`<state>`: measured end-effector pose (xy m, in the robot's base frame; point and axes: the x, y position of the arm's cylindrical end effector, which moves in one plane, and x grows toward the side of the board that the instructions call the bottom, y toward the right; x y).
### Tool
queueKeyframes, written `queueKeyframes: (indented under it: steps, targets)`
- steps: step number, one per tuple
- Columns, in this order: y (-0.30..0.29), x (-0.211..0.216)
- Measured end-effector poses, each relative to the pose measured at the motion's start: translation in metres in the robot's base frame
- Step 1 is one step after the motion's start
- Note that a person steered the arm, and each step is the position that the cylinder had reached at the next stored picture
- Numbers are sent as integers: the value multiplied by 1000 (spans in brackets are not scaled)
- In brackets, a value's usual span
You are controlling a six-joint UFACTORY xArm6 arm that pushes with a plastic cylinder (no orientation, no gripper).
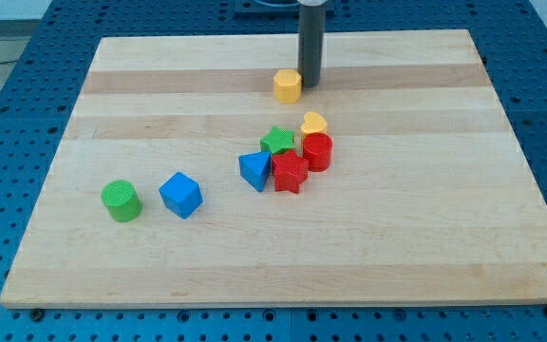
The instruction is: Move the yellow hexagon left to the green star
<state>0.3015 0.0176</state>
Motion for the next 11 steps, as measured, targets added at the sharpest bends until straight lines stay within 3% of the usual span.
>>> queueKeyframes:
  steps: [3,11]
  targets:
    - [-81,3]
    - [-101,105]
